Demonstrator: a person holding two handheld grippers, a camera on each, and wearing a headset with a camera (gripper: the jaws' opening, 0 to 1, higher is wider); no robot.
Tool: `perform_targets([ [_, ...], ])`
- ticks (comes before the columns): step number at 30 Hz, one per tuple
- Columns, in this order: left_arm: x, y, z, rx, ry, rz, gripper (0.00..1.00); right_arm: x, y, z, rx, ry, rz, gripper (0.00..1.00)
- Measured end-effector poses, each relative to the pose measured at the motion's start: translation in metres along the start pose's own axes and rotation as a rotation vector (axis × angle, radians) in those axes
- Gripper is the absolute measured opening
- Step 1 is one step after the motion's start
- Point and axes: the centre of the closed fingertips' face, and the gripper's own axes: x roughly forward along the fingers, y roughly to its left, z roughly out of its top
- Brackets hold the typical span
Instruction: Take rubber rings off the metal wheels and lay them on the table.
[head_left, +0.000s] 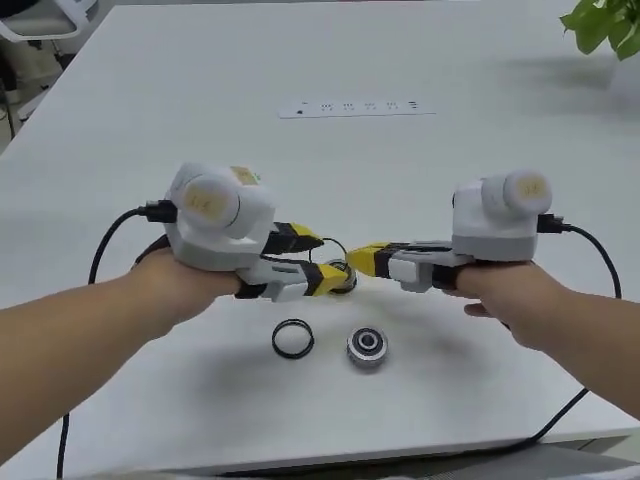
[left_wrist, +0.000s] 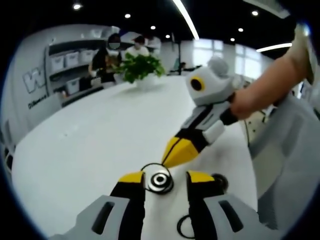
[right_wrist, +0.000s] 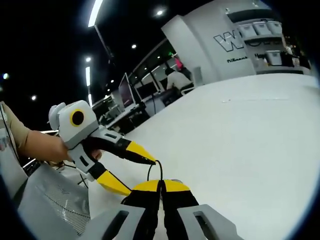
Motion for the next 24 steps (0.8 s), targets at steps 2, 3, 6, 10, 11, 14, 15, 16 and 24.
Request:
perform_targets([
  [2, -0.005, -0.003, 0.001, 0.009, -0.005, -0.005, 0.35, 0.0, 0.003, 0.001, -0.003, 0.0, 0.006, 0.0],
  [3, -0.007, -0.004, 0.001, 0.011, -0.006, -0.008, 0.36, 0.0, 0.005, 0.001, -0.008, 0.002, 0.008, 0.0],
  [6, -0.016, -0.008, 0.003, 0.013, -0.021, -0.014, 0.39, 0.0, 0.007, 0.0, -0.011, 0.009, 0.014, 0.0],
  [10, -0.026, -0.013, 0.004, 0.007, -0.042, -0.019, 0.42, 0.001, 0.012, -0.002, -0.008, 0.019, 0.023, 0.0],
  [11, -0.029, -0.015, 0.004, 0.009, -0.049, -0.021, 0.43, 0.001, 0.013, -0.002, -0.01, 0.021, 0.026, 0.0],
  [14, -0.036, -0.018, 0.003, 0.013, -0.055, -0.026, 0.44, 0.002, 0.018, -0.003, -0.01, 0.031, 0.036, 0.0],
  [15, -0.039, -0.02, 0.001, 0.017, -0.055, -0.027, 0.45, 0.002, 0.019, -0.004, -0.006, 0.034, 0.04, 0.0],
  [16, -0.041, -0.021, 0.0, 0.021, -0.053, -0.027, 0.46, 0.003, 0.021, -0.006, -0.007, 0.04, 0.045, 0.0],
  [24, -0.057, -0.025, -0.009, 0.033, -0.05, -0.025, 0.52, 0.009, 0.035, -0.016, -0.022, 0.088, 0.084, 0.0],
])
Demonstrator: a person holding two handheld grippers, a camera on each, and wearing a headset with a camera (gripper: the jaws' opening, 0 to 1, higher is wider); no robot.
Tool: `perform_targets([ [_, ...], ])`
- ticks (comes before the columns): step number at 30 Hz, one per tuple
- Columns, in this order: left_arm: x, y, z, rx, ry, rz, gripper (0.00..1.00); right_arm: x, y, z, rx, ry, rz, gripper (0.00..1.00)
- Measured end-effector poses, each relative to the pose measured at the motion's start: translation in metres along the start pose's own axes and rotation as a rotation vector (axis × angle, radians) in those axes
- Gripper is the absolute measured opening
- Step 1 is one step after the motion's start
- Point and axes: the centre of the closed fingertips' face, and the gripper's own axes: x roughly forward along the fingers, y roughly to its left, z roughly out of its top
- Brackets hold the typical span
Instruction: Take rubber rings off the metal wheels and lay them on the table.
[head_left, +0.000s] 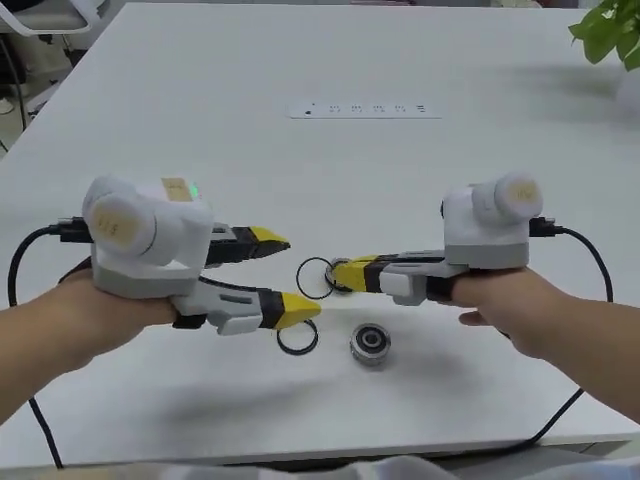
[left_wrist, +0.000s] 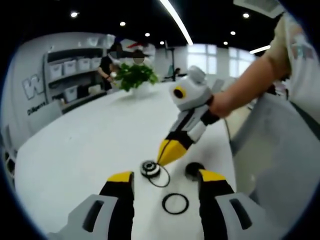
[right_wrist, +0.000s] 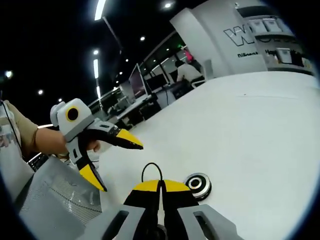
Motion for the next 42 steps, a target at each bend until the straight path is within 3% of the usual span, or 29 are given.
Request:
perform_targets([
  [7, -0.012, -0.001, -0.011, -0.008, 0.015, 0.007, 0.57, 0.007, 0.01, -0.012, -0.009, 0.053, 0.035, 0.0],
  [19, -0.022, -0.002, -0.024, -0.033, 0.029, 0.02, 0.61, 0.017, 0.015, -0.036, -0.037, 0.152, 0.055, 0.0],
  [33, -0.027, 0.001, -0.029, -0.044, 0.039, 0.038, 0.62, 0.023, 0.012, -0.048, -0.077, 0.209, 0.037, 0.0],
  [42, -0.026, 0.003, -0.031, -0.047, 0.051, 0.039, 0.62, 0.022, 0.011, -0.048, -0.08, 0.205, 0.028, 0.05],
])
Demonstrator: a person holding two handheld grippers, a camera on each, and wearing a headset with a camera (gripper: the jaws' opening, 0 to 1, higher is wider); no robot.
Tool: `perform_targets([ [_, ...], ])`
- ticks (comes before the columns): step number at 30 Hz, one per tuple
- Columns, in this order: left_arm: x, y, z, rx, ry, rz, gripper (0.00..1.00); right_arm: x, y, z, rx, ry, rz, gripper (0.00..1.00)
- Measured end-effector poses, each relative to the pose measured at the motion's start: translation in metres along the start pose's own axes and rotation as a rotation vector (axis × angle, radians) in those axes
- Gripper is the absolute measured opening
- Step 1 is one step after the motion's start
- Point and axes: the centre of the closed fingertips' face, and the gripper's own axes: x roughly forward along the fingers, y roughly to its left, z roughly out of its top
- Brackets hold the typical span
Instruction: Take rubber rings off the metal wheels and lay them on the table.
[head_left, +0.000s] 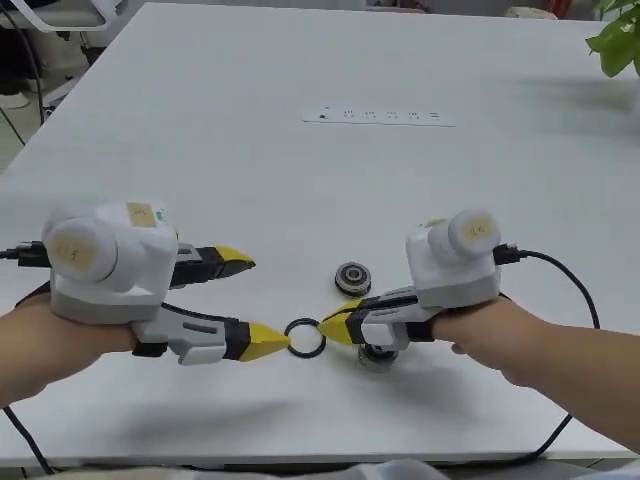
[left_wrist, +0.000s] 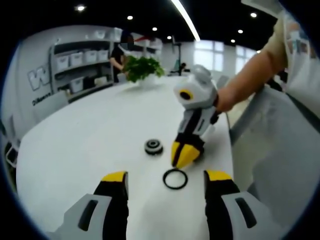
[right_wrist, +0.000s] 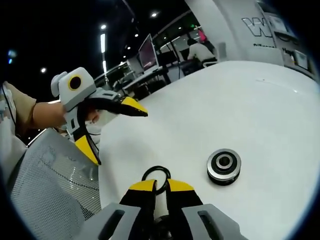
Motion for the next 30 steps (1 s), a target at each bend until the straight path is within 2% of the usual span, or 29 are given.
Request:
perform_targets([
  [5, 0.002, 0.001, 0.002, 0.002, 0.0, -0.002, 0.62, -0.004, -0.002, 0.004, 0.009, -0.023, -0.004, 0.1],
  [13, 0.006, 0.007, 0.008, 0.007, -0.002, 0.0, 0.62, -0.017, -0.009, 0.024, 0.002, -0.101, -0.032, 0.19],
  [20, 0.012, 0.015, 0.014, 0.013, -0.002, 0.003, 0.62, -0.034, -0.026, 0.043, -0.035, -0.178, -0.101, 0.3],
  [22, 0.015, 0.018, 0.016, 0.011, -0.003, 0.005, 0.62, -0.039, -0.032, 0.045, -0.039, -0.194, -0.114, 0.33],
  [30, 0.027, 0.029, 0.018, 0.004, 0.005, 0.008, 0.62, -0.055, -0.049, 0.047, -0.083, -0.207, -0.179, 0.41],
])
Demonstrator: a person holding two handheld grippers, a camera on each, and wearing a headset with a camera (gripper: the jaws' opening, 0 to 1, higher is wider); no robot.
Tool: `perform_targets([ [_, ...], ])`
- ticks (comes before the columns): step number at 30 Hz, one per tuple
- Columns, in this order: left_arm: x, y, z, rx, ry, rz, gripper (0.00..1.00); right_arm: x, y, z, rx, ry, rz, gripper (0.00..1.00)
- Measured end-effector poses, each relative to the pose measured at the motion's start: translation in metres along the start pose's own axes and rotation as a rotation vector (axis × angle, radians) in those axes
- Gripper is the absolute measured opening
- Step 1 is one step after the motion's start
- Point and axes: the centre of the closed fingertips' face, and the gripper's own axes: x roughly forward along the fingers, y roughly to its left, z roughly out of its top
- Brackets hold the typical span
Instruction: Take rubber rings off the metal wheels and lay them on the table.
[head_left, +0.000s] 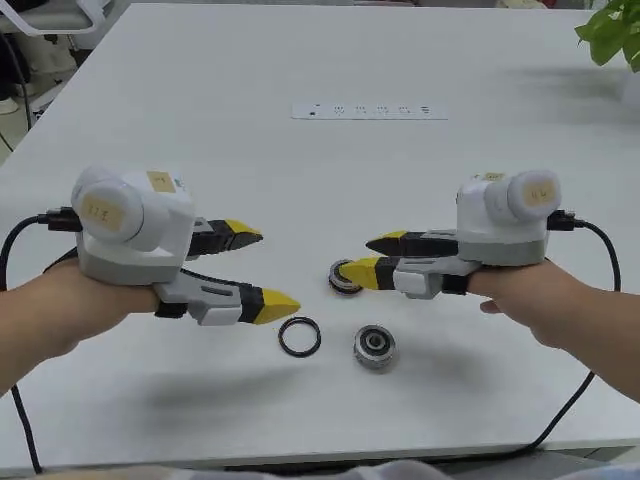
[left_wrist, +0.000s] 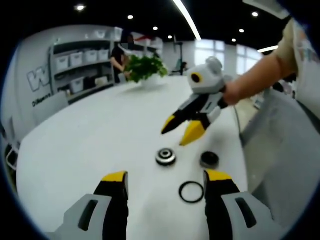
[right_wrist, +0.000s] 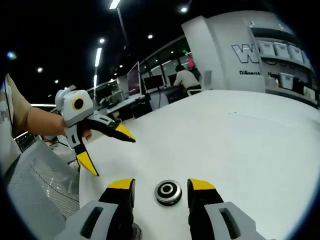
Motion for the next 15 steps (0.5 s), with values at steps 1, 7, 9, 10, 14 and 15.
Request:
perform_targets([
  [1, 0.001, 0.001, 0.0, 0.001, 0.002, -0.001, 0.62, 0.0, -0.001, -0.001, -0.005, 0.005, -0.003, 0.41],
  [7, 0.012, 0.003, 0.0, -0.004, 0.01, -0.007, 0.6, -0.002, -0.009, -0.012, -0.032, 0.033, -0.017, 0.43],
  [9, 0.016, 0.003, 0.001, -0.005, 0.01, -0.01, 0.6, -0.002, -0.009, -0.015, -0.033, 0.036, -0.016, 0.42],
  [10, 0.018, 0.003, 0.001, -0.005, 0.009, -0.012, 0.6, -0.002, -0.01, -0.016, -0.038, 0.04, -0.017, 0.42],
  [14, 0.027, 0.002, 0.002, -0.006, 0.012, -0.021, 0.59, 0.001, -0.012, -0.023, -0.044, 0.055, -0.011, 0.39],
  [15, 0.029, 0.002, 0.002, -0.007, 0.016, -0.022, 0.59, 0.002, -0.012, -0.025, -0.048, 0.063, -0.009, 0.38],
])
